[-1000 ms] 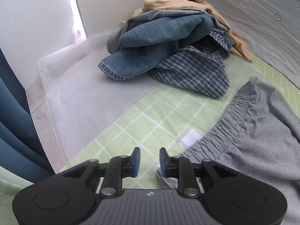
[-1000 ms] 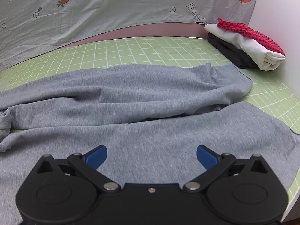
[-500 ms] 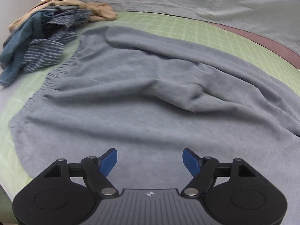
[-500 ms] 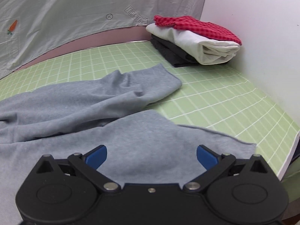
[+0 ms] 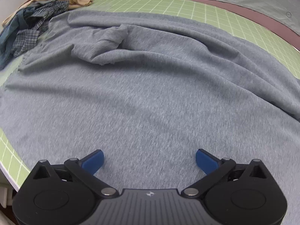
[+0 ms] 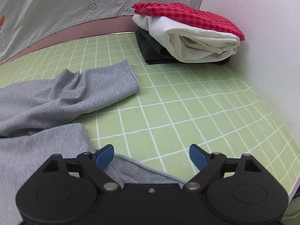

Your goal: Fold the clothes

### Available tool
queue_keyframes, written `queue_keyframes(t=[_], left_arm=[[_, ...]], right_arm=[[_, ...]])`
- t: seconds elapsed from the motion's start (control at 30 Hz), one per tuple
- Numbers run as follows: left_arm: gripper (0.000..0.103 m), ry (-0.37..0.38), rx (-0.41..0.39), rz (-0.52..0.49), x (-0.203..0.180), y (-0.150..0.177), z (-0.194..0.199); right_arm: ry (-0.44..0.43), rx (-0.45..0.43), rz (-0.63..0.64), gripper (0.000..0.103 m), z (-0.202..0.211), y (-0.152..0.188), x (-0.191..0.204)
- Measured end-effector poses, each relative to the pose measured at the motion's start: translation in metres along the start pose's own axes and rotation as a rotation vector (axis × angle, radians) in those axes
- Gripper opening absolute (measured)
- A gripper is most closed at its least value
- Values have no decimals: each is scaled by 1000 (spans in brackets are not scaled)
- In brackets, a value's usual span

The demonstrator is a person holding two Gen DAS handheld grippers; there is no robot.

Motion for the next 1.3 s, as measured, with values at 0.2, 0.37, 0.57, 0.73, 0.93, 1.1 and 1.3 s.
queue_keyframes(t=[0.2, 0.37, 0.57, 0.73, 0.93, 1.1, 1.3], left_arm=[[103, -18, 28, 50, 1, 2, 1], [103, -15, 23, 49, 1, 1, 2], [103, -16, 5, 54, 0, 2, 2], [103, -10, 10, 41, 0, 1, 1], [103, -4, 2, 34, 1, 1, 1], [103, -4, 1, 35, 2, 2, 1], [103, -5, -6, 38, 3, 3, 2]], right_arm=[[-90, 40, 94, 66, -15, 5, 28], [-198, 52, 82, 39, -15, 8, 31], [-239, 30, 138, 2, -6, 8, 28], [-116, -131, 60, 2, 23, -14, -12], [30, -217, -48, 2, 42, -23, -66], [54, -241, -164, 47, 53, -8, -87], [64, -149, -265, 53, 53, 40, -94]])
Point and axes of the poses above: each gripper's, at about its wrist camera, not at the fingertips, and z roughly against the way its jaws point, x to its left, y to its underside, the point moved 8 cm from there along -z, roughly the way its jaws point, and after that the axes turned 15 degrees about -y, right-handed, at the moved point
